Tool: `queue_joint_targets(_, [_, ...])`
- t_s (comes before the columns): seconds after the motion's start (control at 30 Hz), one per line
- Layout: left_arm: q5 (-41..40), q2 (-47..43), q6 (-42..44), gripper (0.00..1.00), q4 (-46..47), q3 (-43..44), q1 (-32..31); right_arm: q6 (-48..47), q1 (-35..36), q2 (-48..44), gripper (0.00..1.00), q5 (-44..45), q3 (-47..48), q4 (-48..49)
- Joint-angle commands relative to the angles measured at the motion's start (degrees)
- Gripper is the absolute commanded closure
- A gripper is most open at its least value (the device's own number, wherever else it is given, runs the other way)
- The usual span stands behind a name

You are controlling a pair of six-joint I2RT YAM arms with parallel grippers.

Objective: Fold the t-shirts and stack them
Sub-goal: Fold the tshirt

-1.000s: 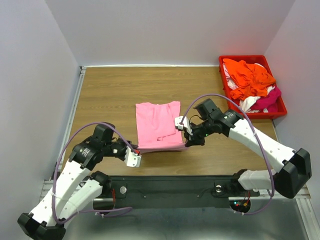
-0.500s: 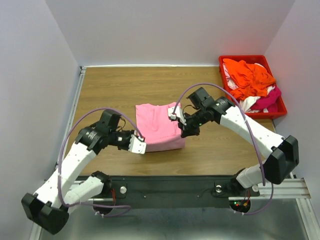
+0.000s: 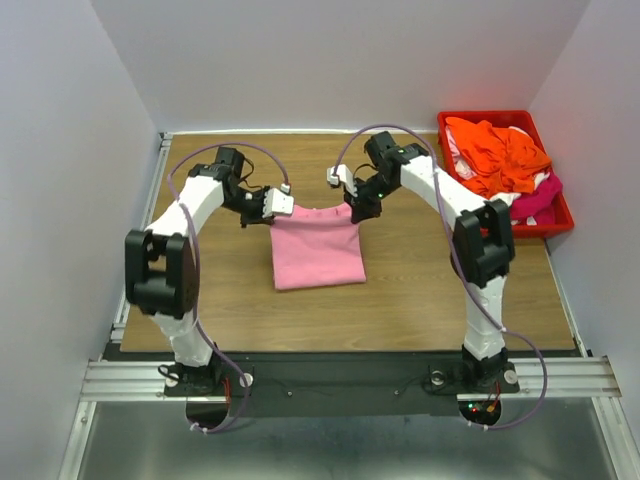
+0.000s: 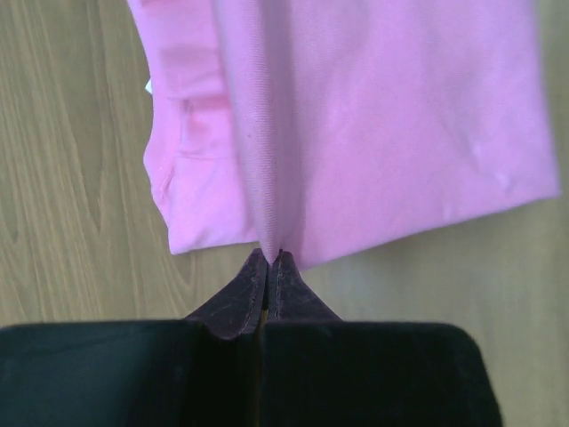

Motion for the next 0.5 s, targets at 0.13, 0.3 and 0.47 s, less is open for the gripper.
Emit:
queue_joint_targets(0.13, [-1.2,20.2,-7.3,1.0,6.4,12.6,2.2,-2.5,-2.9,20.0,0.96,-1.4,15.3,-1.2])
queue_joint_targets(0.3, [-1.9,25.4,-11.3,1.0,6.0,17.9,1.4,-0.5,-3.7,22.6,0.96,-1.8,13.8,0.6])
queue_joint_targets(0.47, [-2.7,21.4,-11.5,1.0,2.8,12.0,-1.8,1.0,-2.9,18.2,0.96,-2.7,4.6,2.3])
